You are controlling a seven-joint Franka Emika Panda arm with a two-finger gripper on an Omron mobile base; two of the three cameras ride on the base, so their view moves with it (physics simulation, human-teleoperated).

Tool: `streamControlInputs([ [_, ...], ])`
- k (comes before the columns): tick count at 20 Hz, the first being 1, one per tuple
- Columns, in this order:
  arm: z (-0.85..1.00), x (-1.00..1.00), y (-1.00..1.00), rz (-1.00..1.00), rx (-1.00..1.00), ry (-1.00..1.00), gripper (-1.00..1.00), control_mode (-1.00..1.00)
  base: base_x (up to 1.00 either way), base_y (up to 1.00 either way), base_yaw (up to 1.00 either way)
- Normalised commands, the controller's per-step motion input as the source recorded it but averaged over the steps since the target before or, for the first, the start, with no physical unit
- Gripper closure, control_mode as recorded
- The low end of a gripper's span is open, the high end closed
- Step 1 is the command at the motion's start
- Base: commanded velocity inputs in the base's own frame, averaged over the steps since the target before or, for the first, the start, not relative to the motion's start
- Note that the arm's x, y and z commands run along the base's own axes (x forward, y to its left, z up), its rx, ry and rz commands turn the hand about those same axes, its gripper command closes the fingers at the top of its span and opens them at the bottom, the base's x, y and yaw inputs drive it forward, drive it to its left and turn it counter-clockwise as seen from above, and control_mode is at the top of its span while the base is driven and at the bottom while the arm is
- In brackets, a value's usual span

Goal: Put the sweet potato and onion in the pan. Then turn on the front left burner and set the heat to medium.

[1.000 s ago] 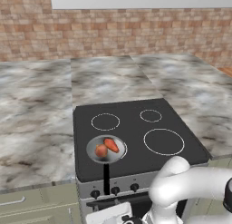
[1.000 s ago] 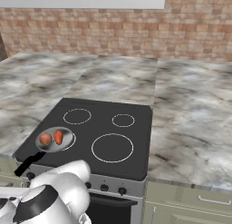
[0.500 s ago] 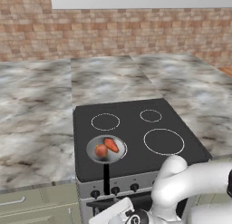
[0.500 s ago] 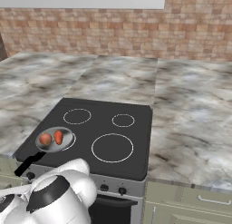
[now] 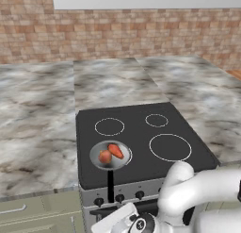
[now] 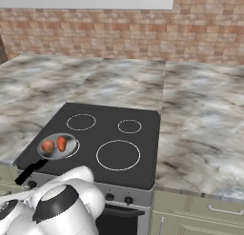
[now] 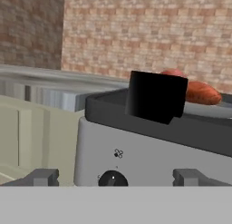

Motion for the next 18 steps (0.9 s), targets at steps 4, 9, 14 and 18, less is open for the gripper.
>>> streamControlInputs([
  [4,-0.17,0.1,0.0,0.0,0.13,0.0,-1.0,-1.0,0.0,0.0,0.0],
  [9,-0.13,0.04,0.0,0.0,0.12,0.0,-1.0,-1.0,0.0,0.0,0.0],
  [14,-0.16,0.01,-0.02,-0.01,0.17,0.0,-1.0,-1.0,0.0,0.0,0.0],
  [18,-0.07,0.0,-0.03,-0.01,0.28,0.0,-1.0,-1.0,0.0,0.0,0.0],
])
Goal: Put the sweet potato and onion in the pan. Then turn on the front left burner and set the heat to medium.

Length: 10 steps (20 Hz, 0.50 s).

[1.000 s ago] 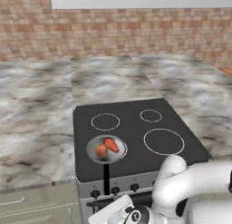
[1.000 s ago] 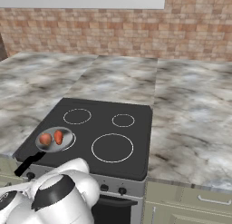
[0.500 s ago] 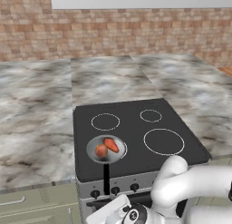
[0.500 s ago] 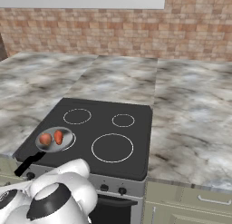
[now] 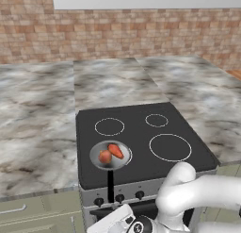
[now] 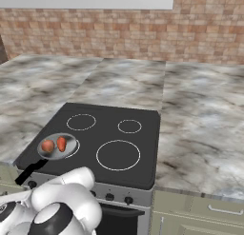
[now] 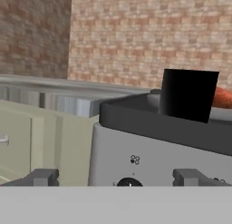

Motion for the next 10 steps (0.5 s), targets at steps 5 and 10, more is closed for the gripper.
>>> streamControlInputs([
  [5,-0.03,0.0,-0.14,-0.07,0.35,0.0,-1.0,-1.0,0.0,0.0,0.0],
  [10,0.0,0.01,-0.35,-0.11,0.3,0.0,-1.0,-1.0,0.0,0.0,0.0],
])
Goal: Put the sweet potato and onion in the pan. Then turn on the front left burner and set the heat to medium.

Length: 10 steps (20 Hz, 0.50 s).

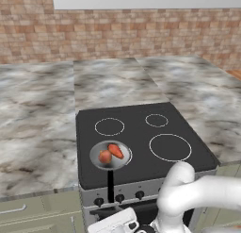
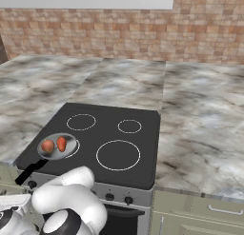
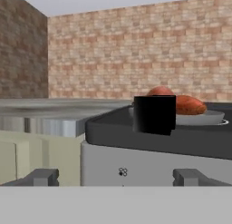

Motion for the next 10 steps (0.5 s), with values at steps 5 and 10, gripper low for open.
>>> streamControlInputs([
  [5,0.0,0.0,-0.23,-0.07,0.09,0.0,-1.0,-1.0,0.0,0.0,0.0],
  [10,0.0,0.05,-0.07,0.0,0.01,0.03,-1.0,-1.0,0.0,0.0,0.0],
])
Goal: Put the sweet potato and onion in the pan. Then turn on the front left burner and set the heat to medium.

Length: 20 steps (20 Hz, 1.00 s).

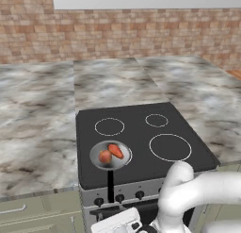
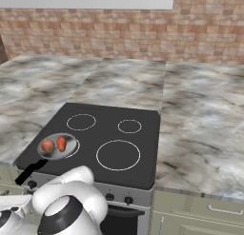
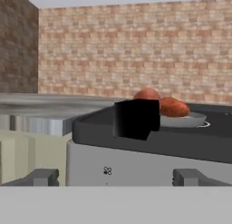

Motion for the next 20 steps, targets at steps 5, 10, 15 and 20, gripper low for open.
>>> streamControlInputs([
  [5,0.0,0.13,-0.01,0.0,0.0,0.1,-1.0,-1.0,0.0,0.0,0.0],
  [10,-0.03,0.21,-0.02,0.0,0.0,0.12,-1.0,-1.0,0.0,0.0,0.0],
  [15,-0.19,0.09,-0.04,0.0,0.01,0.02,-1.0,-1.0,0.0,0.0,0.0],
  [20,-0.25,0.0,-0.02,0.0,0.0,0.03,-1.0,-1.0,0.0,0.0,0.0],
])
